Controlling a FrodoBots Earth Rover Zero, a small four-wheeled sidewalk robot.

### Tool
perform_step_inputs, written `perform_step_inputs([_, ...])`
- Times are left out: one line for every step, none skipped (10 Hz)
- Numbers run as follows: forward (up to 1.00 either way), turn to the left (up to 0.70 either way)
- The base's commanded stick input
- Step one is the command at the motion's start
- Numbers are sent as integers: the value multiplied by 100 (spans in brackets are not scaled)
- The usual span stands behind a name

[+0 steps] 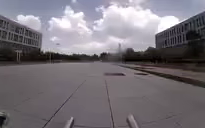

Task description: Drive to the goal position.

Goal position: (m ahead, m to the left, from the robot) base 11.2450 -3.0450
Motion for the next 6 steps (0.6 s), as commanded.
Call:
perform_step_inputs([70,0])
perform_step_inputs([70,0])
perform_step_inputs([70,0])
perform_step_inputs([70,0])
perform_step_inputs([70,0])
perform_step_inputs([70,0])
